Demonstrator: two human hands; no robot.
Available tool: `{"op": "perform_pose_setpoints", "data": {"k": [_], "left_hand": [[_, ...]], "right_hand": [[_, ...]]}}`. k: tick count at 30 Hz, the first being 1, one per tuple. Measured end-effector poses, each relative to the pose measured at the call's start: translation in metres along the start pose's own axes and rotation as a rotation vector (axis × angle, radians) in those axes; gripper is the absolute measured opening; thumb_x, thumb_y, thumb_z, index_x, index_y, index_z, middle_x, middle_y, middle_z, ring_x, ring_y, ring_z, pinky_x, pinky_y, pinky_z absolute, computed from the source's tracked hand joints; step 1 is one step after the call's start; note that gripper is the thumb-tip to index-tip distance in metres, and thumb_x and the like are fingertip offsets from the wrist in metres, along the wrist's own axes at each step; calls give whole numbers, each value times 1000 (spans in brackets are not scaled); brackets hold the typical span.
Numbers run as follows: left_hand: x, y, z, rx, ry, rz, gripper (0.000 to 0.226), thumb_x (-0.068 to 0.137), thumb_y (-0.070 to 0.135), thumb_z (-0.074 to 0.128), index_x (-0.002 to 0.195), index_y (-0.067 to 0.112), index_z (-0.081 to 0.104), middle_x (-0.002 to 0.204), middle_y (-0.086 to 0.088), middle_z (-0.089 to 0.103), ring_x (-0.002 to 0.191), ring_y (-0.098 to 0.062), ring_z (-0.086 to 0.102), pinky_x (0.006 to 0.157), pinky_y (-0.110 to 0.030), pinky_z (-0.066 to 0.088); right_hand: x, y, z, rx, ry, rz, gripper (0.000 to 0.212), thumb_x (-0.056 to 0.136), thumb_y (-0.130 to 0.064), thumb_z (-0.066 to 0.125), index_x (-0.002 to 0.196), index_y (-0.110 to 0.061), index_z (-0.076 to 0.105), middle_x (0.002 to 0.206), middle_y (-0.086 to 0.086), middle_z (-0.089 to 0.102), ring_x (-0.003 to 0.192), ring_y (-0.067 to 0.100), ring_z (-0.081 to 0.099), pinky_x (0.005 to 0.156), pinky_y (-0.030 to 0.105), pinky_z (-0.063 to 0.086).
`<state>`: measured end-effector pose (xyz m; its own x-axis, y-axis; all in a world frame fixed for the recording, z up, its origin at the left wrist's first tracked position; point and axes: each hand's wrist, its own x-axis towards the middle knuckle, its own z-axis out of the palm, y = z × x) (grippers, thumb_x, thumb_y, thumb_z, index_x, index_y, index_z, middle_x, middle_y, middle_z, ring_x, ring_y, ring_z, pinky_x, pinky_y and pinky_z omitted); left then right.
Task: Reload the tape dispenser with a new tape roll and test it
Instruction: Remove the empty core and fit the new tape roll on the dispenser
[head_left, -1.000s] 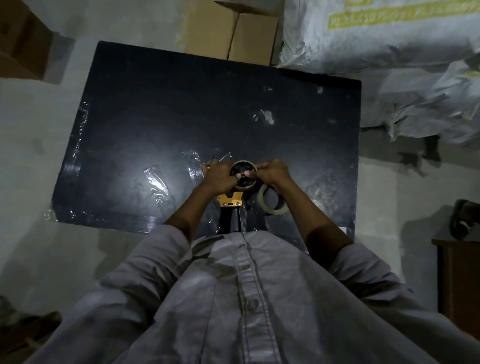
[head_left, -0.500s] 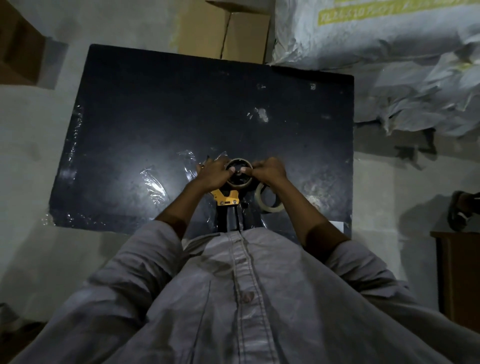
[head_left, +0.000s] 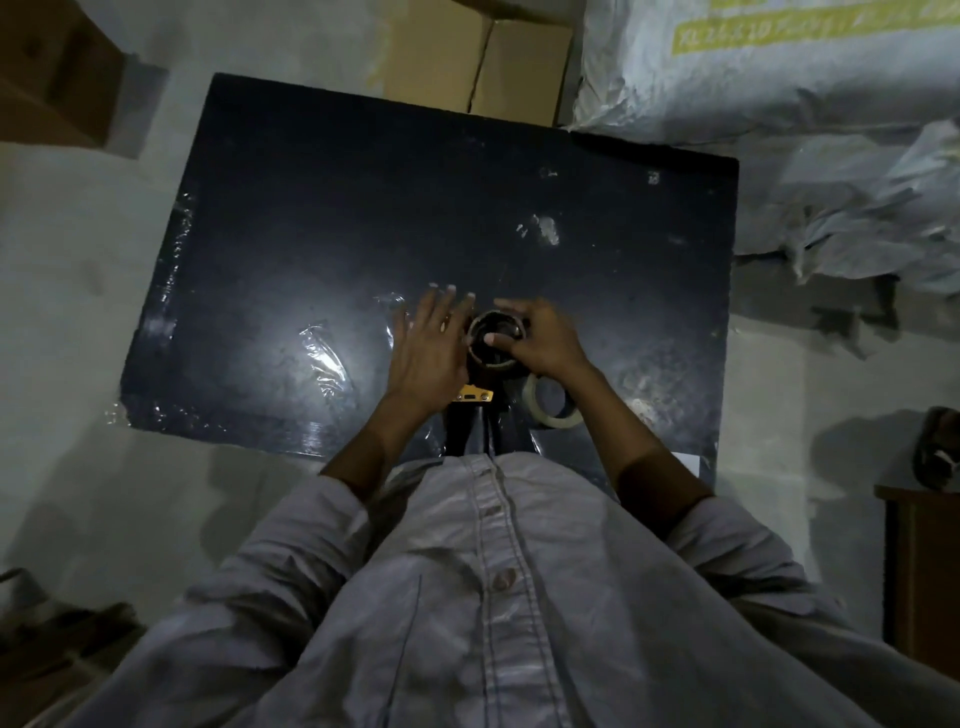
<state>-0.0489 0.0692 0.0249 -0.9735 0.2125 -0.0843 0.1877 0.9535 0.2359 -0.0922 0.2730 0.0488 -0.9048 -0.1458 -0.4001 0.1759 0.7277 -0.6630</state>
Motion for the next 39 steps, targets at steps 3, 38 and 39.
{"op": "perform_pose_setpoints", "data": {"k": [3,38,39], "left_hand": [[-31,-13,29,-46,-21,-67,75,117,55,27,179,22,0,186,-4,-15,173,-29,-9,137,-65,3],[-25,-12,48,-31,-142,-174,84,105,57,21,177,28,-10,185,3,-21,173,-33,-13,135,-69,-2],[-25,-12,47,-33,-143,-172,84,105,56,22,178,28,-9,185,4,-21,172,-34,-13,135,-69,-2]], "right_hand": [[0,-8,-3,-116,-127,-69,93,87,-42,98,167,-23,56,161,15,61,152,33,52,121,41,44],[0,-25,18,-285,37,49,107,62,-50,108,152,-15,62,151,13,50,133,38,61,116,48,51],[1,-23,15,-284,16,42,105,61,-48,109,151,-16,64,150,12,52,132,36,61,118,48,50]]}}
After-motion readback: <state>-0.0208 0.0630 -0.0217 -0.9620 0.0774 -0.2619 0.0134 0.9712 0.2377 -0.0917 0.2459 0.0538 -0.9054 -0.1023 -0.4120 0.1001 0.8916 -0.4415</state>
